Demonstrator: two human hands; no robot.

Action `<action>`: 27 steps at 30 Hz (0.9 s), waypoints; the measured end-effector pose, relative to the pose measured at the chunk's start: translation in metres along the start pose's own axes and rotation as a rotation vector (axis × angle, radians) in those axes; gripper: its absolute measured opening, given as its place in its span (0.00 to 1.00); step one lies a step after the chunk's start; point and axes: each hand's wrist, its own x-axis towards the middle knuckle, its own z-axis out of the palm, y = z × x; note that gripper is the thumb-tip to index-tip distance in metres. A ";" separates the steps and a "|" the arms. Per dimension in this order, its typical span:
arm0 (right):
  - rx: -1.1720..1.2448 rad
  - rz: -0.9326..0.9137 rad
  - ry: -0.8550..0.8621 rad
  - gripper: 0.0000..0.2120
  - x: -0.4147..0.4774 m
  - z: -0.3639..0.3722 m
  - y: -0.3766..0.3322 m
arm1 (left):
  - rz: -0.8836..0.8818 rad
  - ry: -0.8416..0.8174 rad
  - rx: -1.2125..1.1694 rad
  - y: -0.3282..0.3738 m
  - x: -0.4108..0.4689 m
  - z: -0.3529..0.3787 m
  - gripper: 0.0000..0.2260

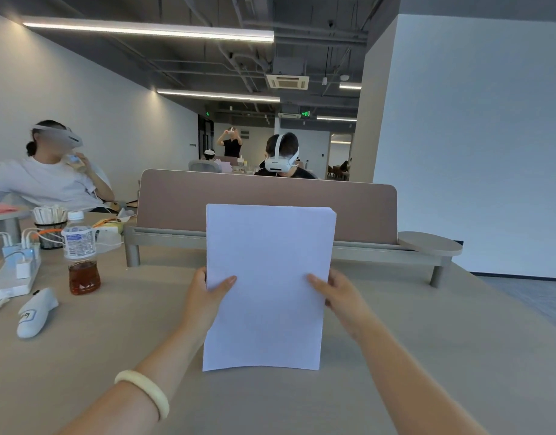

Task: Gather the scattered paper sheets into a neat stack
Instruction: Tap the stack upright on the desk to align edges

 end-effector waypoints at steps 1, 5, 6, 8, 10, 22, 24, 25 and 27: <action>0.002 0.002 0.035 0.12 -0.002 0.009 0.010 | 0.011 0.017 0.008 -0.001 -0.002 0.002 0.14; 0.017 -0.018 0.245 0.12 -0.001 0.029 0.015 | 0.078 0.064 0.027 0.001 -0.006 0.010 0.11; 0.015 -0.031 0.266 0.11 0.001 0.030 0.012 | 0.097 0.069 0.036 0.003 -0.005 0.011 0.11; 0.018 -0.057 0.278 0.10 0.002 0.027 0.009 | 0.126 0.067 0.038 0.006 -0.005 0.013 0.11; 0.017 -0.045 0.267 0.12 0.001 0.027 0.016 | 0.119 0.060 0.049 0.001 -0.008 0.013 0.10; -0.088 -0.003 0.277 0.11 -0.004 0.028 0.040 | 0.103 0.068 0.165 -0.011 -0.019 0.015 0.07; -0.112 0.016 0.267 0.12 -0.005 0.026 0.044 | 0.099 0.067 0.165 -0.013 -0.019 0.016 0.07; -0.119 0.028 0.261 0.13 -0.007 0.025 0.045 | 0.092 0.072 0.167 -0.012 -0.020 0.015 0.07; -0.123 0.038 0.259 0.11 -0.008 0.023 0.046 | 0.082 0.071 0.162 -0.010 -0.019 0.016 0.06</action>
